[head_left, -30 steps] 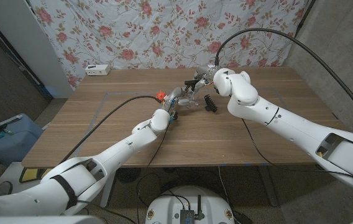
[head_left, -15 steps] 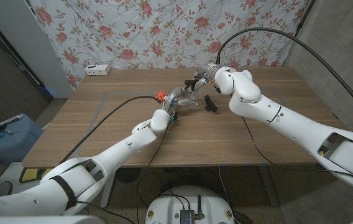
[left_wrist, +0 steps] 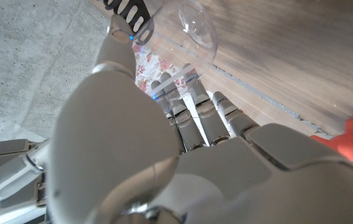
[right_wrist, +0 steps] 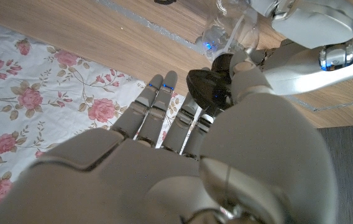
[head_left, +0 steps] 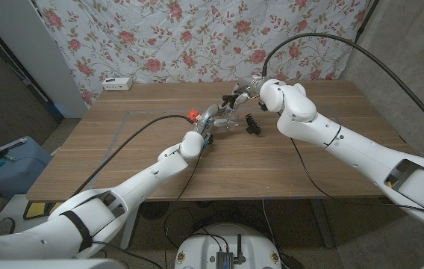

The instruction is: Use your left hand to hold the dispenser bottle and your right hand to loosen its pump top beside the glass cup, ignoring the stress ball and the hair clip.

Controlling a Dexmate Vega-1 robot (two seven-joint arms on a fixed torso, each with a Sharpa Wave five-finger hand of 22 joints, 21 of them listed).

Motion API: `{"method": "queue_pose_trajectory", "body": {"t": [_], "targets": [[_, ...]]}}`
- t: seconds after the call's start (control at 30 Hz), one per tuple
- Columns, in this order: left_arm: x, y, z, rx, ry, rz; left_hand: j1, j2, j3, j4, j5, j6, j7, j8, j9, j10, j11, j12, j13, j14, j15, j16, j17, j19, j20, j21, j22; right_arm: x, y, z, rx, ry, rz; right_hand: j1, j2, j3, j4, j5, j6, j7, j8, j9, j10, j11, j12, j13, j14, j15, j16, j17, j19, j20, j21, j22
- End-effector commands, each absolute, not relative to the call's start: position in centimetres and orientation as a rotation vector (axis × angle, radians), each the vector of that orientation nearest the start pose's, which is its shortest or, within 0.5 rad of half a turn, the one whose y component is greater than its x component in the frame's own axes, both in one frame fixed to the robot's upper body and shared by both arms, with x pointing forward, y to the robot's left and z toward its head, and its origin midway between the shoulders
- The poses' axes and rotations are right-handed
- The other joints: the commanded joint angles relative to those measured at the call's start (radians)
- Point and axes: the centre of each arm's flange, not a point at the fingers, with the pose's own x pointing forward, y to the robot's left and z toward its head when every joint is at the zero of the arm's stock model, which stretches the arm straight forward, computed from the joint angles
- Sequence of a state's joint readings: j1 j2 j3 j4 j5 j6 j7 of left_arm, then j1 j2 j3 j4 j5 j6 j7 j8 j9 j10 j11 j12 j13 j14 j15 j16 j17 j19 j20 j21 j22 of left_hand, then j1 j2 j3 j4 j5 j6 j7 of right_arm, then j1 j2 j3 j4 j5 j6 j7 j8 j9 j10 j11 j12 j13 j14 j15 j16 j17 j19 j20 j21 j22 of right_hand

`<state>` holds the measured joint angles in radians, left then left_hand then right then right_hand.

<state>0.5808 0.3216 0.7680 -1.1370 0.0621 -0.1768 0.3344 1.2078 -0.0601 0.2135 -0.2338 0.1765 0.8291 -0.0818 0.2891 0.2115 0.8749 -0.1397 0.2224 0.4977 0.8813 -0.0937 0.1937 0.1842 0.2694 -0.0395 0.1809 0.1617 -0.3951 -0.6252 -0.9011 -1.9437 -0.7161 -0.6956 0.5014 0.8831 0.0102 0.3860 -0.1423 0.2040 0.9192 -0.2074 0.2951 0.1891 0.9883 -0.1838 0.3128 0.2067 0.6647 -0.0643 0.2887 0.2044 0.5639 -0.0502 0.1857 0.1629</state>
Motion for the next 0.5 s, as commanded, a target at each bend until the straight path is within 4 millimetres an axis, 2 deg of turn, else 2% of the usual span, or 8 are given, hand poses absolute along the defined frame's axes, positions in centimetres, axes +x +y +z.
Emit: {"method": "queue_pose_trajectory", "body": {"t": [0.03, 0.5], "targets": [[67.89, 9.95, -1.96, 0.650, -0.690, -0.131, -0.128, 0.147, 0.096, 0.085, -0.001, 0.066, 0.002, 0.003, 0.004, 0.028, -0.023, 0.005, 0.005, 0.023, -0.089, 0.005, 0.001, 0.007, -0.093, 0.001, 0.002, 56.70, -10.26, 12.26, -1.524, -0.430, 0.070, 0.005, 0.011, 0.002, -0.004, -0.001, 0.070, 0.011, 0.002, 0.005, 0.017, 0.003, -0.001, 0.001, 0.013, -0.155, 0.001, 0.002, 0.011, -0.019, 0.007, 0.002], [67.95, 9.85, -2.05, 0.648, -0.691, -0.130, -0.129, 0.148, 0.097, 0.086, -0.001, 0.064, 0.005, 0.002, 0.004, 0.028, -0.022, 0.005, 0.005, 0.024, -0.093, 0.006, 0.002, 0.006, -0.092, 0.000, 0.002, 56.25, -10.68, 12.78, -1.509, -0.432, 0.068, 0.005, 0.014, 0.000, -0.005, -0.003, 0.073, 0.014, -0.002, 0.005, 0.021, 0.005, -0.005, 0.001, 0.019, -0.155, -0.001, 0.001, 0.017, -0.019, 0.007, 0.002]]}}
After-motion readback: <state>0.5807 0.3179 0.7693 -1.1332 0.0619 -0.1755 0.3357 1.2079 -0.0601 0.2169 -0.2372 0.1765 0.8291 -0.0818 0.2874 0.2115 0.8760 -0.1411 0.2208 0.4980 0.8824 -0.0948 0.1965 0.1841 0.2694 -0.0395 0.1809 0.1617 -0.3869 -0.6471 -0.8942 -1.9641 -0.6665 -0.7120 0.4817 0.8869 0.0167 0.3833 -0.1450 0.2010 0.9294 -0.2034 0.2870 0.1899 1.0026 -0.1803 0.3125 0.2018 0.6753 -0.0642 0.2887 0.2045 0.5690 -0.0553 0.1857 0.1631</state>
